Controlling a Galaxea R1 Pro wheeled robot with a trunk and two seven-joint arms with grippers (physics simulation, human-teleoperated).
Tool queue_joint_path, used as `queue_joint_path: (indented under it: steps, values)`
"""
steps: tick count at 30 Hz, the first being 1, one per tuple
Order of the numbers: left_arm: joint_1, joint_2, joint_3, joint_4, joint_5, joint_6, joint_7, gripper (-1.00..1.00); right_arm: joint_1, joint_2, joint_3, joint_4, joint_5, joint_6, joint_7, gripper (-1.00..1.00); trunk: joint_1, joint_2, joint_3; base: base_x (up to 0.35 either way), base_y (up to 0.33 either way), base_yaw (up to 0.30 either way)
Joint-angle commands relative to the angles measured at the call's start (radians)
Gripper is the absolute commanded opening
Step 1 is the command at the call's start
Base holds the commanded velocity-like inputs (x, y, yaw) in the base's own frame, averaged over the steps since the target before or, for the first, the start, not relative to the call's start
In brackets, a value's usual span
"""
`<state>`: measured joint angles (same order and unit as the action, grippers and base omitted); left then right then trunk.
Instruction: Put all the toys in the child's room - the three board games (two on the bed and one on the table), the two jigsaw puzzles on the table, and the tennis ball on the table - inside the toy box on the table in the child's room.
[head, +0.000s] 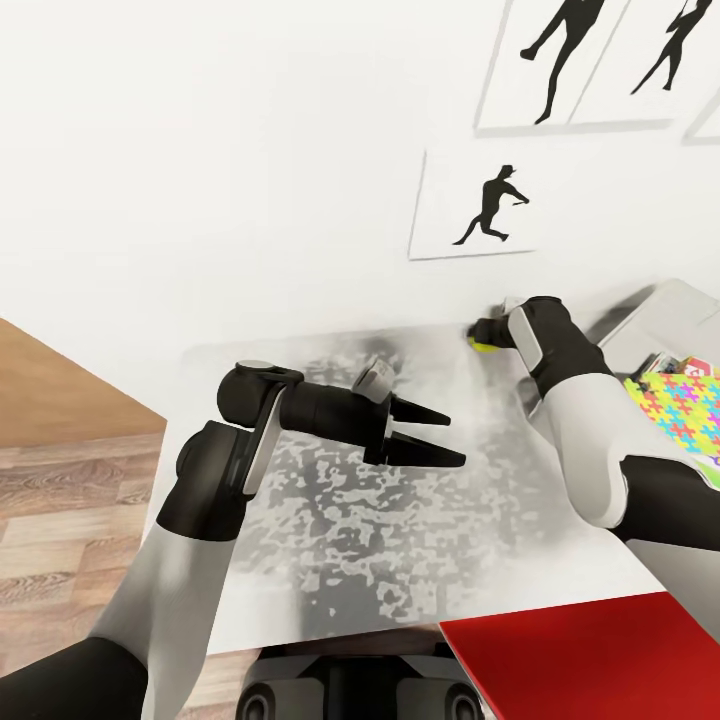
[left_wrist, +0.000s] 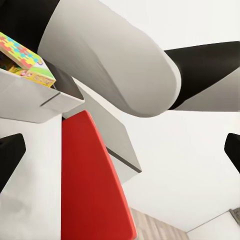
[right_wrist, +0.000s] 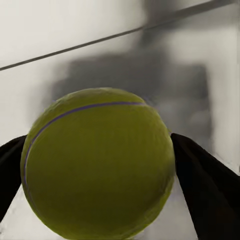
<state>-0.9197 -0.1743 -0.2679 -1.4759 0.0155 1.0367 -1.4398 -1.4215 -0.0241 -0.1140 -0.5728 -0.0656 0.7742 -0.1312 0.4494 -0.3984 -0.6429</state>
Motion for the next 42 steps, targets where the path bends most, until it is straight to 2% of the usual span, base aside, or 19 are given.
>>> queue_joint_path:
  steps: [1, 42]
  values:
    - [-0.001, 0.000, 0.000, 0.000, 0.001, 0.010, -0.002, 1.00, -0.001, 0.000, -0.001, -0.001, -0.010, 0.003, -0.007, -1.00, 0.001, -0.002, -0.001, 0.000, 0.000, 0.000]
    - [-0.001, 0.000, -0.001, 0.000, 0.001, 0.010, -0.002, 1.00, -0.001, -0.006, -0.001, -0.001, -0.012, 0.005, -0.001, -1.00, 0.001, -0.002, -0.001, 0.000, 0.000, 0.000]
